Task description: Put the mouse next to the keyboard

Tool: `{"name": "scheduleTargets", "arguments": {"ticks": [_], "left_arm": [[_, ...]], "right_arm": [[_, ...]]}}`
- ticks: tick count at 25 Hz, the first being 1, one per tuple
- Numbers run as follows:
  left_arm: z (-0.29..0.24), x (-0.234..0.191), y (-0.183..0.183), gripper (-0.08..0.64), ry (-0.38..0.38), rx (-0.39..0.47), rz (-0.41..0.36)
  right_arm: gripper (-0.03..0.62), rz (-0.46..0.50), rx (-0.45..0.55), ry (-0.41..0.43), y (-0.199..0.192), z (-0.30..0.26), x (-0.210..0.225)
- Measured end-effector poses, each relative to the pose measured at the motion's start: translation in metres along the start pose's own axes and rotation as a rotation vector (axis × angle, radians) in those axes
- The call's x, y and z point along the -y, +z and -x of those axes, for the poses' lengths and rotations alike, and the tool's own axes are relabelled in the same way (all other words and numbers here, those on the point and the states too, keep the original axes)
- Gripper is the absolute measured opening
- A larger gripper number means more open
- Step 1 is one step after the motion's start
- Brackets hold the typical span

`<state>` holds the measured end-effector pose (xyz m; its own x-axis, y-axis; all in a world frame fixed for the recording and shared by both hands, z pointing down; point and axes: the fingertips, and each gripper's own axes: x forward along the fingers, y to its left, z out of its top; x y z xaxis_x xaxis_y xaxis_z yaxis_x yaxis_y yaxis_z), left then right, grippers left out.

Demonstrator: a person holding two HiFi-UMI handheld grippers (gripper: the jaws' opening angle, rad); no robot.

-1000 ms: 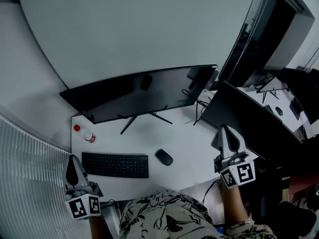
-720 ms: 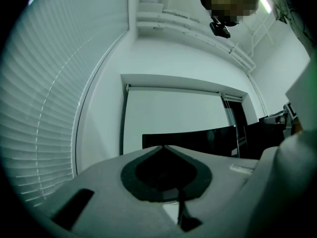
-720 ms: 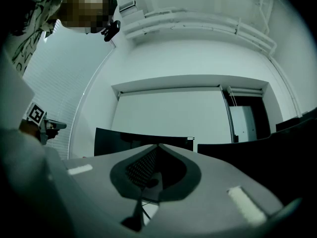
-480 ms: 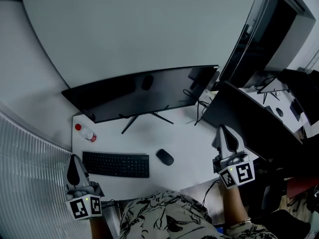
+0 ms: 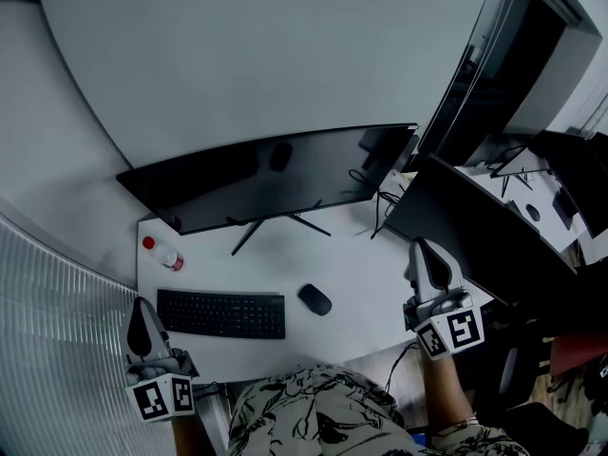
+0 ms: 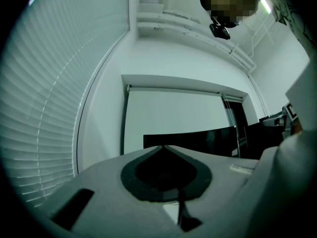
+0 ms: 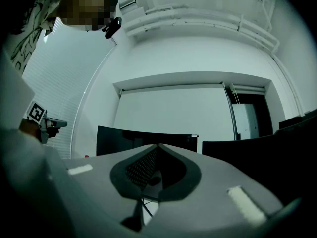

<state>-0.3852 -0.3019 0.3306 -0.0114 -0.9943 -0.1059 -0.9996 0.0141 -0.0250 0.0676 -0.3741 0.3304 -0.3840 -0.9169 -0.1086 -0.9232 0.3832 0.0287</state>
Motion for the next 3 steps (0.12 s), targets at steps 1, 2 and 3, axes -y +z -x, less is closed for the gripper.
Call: {"name": "scheduleTargets", "arguments": {"ticks": [1, 2, 3], "left_arm": [[0.0004, 0.0000, -0.0002, 0.003, 0.000, 0.001, 0.000], [0.0007, 0.0000, -0.0004, 0.003, 0.000, 0.001, 0.001], [0.0009, 0.0000, -0.0006, 0.003, 0.000, 0.002, 0.001]], "right_arm": [[0.005, 0.000, 0.000, 0.001, -0.0005, -0.0005, -0.0005], [0.005, 0.000, -0.001, 0.003, -0.0009, -0.0010, -0.0009], [0.005, 0.000, -0.001, 0.005, -0.0013, -0.0014, -0.0014]]}}
